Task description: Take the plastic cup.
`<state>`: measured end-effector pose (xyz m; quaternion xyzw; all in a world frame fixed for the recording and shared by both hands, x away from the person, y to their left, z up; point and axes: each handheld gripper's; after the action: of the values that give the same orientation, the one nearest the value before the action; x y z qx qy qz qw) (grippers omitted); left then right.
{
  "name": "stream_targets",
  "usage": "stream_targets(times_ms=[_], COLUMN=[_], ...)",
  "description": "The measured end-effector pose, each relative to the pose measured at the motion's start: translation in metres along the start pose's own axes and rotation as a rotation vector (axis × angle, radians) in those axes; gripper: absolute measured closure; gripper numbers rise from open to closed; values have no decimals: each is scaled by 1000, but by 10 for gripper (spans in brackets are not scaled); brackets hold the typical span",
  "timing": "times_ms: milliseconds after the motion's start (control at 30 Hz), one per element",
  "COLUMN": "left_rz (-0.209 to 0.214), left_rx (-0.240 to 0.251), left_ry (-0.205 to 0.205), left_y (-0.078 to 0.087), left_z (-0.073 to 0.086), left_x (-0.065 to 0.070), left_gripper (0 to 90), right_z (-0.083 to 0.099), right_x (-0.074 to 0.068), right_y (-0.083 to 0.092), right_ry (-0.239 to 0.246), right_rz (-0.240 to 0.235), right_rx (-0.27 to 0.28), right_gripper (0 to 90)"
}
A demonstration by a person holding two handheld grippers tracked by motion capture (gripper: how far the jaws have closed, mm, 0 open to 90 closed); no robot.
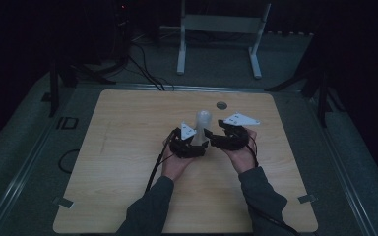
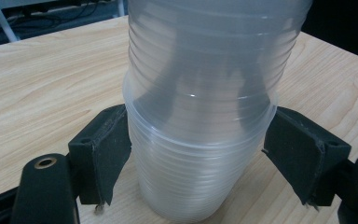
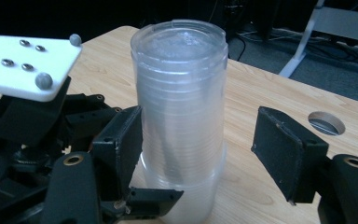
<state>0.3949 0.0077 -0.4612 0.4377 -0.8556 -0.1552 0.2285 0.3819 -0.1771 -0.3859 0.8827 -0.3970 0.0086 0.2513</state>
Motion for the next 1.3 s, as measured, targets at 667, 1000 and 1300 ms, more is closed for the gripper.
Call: stream_targets(times_ms=[667, 1000, 1300], left_rz=[2, -3, 3], left_rx=[8, 15, 28], left_ry=[5, -14, -6], left_y=[0, 1, -1], left_z=[1, 2, 1], left_x=[1, 3, 2], left_gripper=[230, 238, 224], right_z=[-15, -22, -22], right_x=[-3, -1, 2], right_y=[-15, -25, -28], right_ry=[25, 22, -7], right_rz=[-19, -19, -26], right_rx=[11, 5, 10], right_gripper=[327, 328, 377])
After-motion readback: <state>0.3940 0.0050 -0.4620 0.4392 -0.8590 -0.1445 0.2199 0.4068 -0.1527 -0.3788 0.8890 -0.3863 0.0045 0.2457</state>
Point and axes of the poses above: each handheld gripper's, and its own axes: y roughly backward along the jaws, z roughly out of its underside, x roughly to its right, and after that the axes turned 14 degrees about y, right-handed
